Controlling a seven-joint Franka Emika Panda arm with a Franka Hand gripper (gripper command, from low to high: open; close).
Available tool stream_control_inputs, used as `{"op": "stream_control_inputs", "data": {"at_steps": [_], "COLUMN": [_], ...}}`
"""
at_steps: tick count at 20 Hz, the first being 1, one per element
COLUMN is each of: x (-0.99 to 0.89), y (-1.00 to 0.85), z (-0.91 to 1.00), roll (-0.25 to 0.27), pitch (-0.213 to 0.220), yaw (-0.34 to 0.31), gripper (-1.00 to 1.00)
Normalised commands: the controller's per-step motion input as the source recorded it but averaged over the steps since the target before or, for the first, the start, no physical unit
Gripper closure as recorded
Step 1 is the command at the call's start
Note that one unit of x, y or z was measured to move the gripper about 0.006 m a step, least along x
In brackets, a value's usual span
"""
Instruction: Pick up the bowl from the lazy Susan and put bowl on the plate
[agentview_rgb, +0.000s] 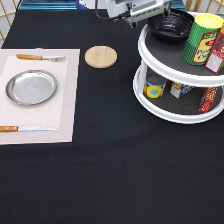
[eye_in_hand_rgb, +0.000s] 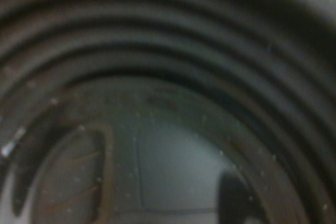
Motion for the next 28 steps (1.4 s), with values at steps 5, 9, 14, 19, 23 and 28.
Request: {"op": "stream_control_inputs", "data": {"at_steps": [5, 9, 14, 19, 23, 28], "x": [0.00, 0.15, 0.21, 0.26, 0.15, 0.23], "y": [0.03, 0.04, 0.00, 0.01, -0.08, -0.50], "z": [0.01, 0.16, 0.17, 0.39, 0.63, 0.88], "roll": [-0.179, -0.140, -0.058, -0.002, 0.070, 0.141], "pitch": [0.000, 0.039, 0.075, 0.132, 0.158, 0.174], "yaw": [-0.034, -0.009, 0.000, 0.000, 0.007, 0.006], "gripper": [1.00, 1.00, 1.00, 1.00, 1.00, 1.00]}}
